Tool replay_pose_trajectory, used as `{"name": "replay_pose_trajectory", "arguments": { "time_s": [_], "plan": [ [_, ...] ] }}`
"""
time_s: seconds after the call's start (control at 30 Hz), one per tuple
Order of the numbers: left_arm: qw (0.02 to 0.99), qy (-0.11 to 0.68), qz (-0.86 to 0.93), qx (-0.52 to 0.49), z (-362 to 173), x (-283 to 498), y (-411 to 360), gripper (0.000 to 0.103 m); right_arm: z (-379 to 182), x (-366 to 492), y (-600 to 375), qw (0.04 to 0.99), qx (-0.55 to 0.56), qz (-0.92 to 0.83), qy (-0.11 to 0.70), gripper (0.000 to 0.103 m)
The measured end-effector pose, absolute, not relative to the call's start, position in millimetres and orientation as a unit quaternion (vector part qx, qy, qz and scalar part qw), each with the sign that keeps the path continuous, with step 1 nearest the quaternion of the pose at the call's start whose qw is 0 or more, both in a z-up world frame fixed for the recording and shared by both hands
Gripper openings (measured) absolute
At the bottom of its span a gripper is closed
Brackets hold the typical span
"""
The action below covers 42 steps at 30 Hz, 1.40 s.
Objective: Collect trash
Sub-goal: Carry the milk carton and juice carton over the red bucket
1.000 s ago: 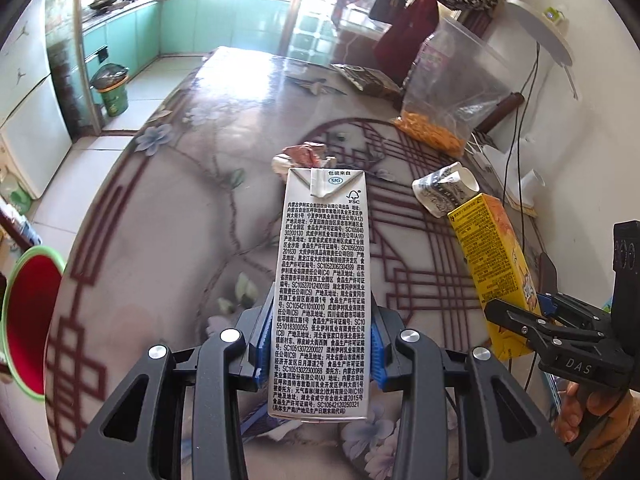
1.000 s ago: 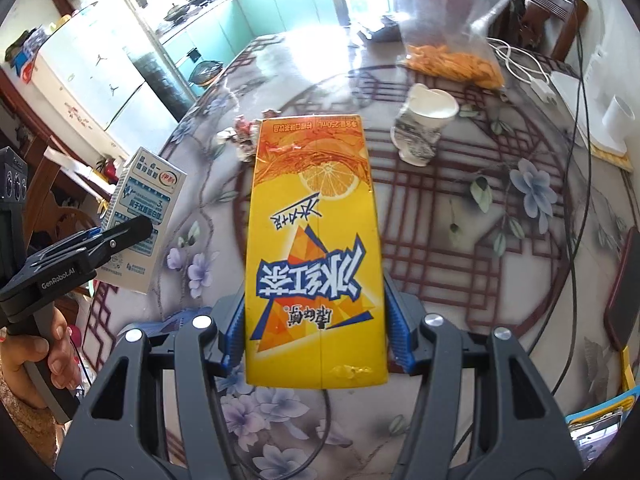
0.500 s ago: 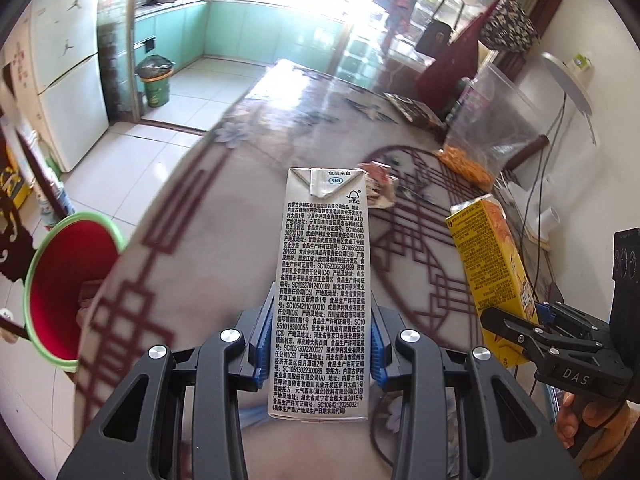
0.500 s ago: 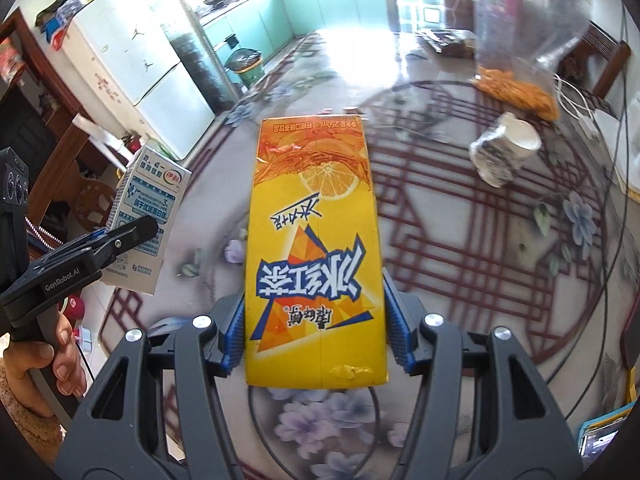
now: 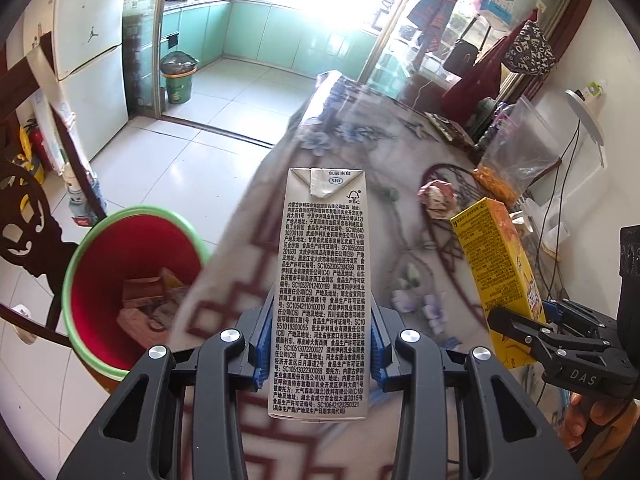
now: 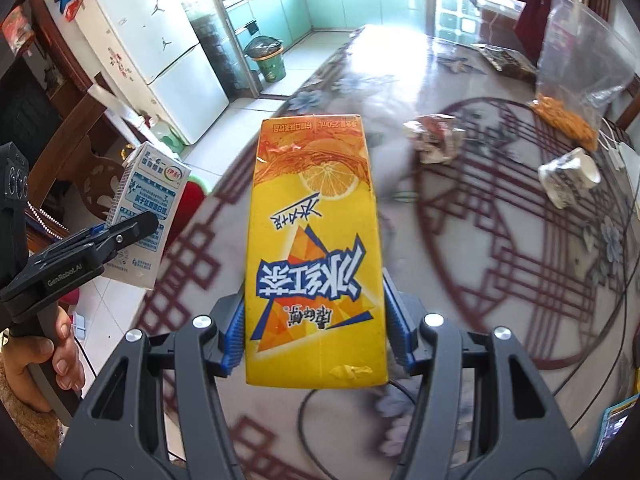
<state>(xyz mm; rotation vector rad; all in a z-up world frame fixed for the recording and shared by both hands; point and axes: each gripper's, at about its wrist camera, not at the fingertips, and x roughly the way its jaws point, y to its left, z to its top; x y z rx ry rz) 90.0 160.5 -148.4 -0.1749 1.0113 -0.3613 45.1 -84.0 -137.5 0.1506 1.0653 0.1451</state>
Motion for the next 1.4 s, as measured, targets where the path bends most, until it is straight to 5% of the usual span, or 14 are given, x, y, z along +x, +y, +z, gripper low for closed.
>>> {"name": "replay_pose_trajectory", "arguments": {
  "time_s": [1.4],
  "plan": [
    [0.849,0.504,-0.069,-0.143,-190,139,333,0.035,-147,115,101,0.835,0.005,0.146,0.531,0.056]
  ]
}}
